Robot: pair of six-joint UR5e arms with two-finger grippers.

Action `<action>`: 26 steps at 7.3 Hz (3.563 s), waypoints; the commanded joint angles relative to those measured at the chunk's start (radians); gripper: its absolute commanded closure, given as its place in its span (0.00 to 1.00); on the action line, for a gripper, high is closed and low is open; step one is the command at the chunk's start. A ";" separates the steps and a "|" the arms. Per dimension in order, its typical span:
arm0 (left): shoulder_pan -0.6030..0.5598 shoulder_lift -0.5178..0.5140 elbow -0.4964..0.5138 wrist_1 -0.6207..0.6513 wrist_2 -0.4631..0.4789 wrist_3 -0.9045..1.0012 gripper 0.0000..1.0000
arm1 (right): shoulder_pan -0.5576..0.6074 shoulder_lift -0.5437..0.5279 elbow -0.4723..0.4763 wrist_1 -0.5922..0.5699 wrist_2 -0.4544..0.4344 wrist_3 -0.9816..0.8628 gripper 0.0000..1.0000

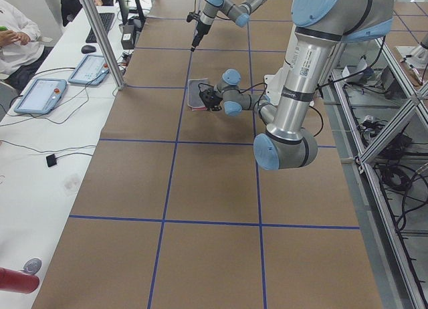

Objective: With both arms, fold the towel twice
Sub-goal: 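Grasp the folded strip's end nearest the left gripper while the right arm withdraws, then fold the held end with the left gripper over onto the strip's other end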

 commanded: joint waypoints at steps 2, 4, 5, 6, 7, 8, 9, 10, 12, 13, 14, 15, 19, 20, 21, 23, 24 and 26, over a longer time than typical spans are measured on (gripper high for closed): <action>0.000 -0.004 -0.005 0.000 -0.003 0.000 0.98 | 0.000 0.000 -0.001 0.000 0.000 -0.001 0.00; -0.003 -0.013 -0.003 0.008 0.003 0.000 1.00 | 0.009 -0.003 -0.001 -0.002 0.009 -0.008 0.00; -0.009 -0.027 -0.003 0.020 0.003 0.026 1.00 | 0.011 -0.011 0.002 0.000 0.012 -0.008 0.00; -0.012 -0.051 -0.002 0.040 0.006 0.127 1.00 | 0.011 -0.009 0.004 0.002 0.012 -0.008 0.00; -0.012 -0.114 0.001 0.113 0.005 0.143 1.00 | 0.011 -0.011 0.005 0.002 0.009 -0.008 0.00; -0.011 -0.204 0.015 0.193 0.005 0.163 1.00 | 0.011 -0.011 0.007 0.002 0.009 -0.008 0.00; -0.011 -0.278 0.052 0.234 0.005 0.193 1.00 | 0.011 -0.011 0.005 0.002 0.009 -0.008 0.00; -0.008 -0.344 0.113 0.236 0.005 0.209 1.00 | 0.011 -0.011 0.007 0.002 0.009 -0.006 0.00; -0.006 -0.430 0.196 0.238 0.005 0.235 1.00 | 0.011 -0.012 0.005 0.002 0.008 -0.006 0.00; -0.006 -0.459 0.227 0.238 0.005 0.236 1.00 | 0.011 -0.012 0.005 0.002 0.006 -0.005 0.00; -0.008 -0.487 0.259 0.238 0.006 0.246 1.00 | 0.011 -0.012 0.005 0.002 0.006 -0.003 0.00; -0.009 -0.528 0.305 0.238 0.030 0.258 1.00 | 0.011 -0.012 0.005 0.002 0.006 -0.002 0.00; -0.040 -0.571 0.373 0.238 0.034 0.258 1.00 | 0.009 -0.014 0.004 0.002 0.006 -0.002 0.00; -0.046 -0.590 0.391 0.241 0.034 0.256 1.00 | 0.009 -0.014 0.004 0.002 0.006 0.000 0.00; -0.046 -0.626 0.434 0.241 0.034 0.256 1.00 | 0.009 -0.014 0.004 0.002 0.006 0.000 0.00; -0.043 -0.640 0.456 0.239 0.032 0.255 1.00 | 0.009 -0.014 0.002 0.002 0.005 0.003 0.00; -0.040 -0.651 0.471 0.239 0.032 0.249 1.00 | 0.009 -0.014 0.004 0.002 0.005 0.005 0.00; -0.040 -0.685 0.526 0.238 0.034 0.252 0.53 | 0.009 -0.014 0.002 0.002 0.005 0.005 0.00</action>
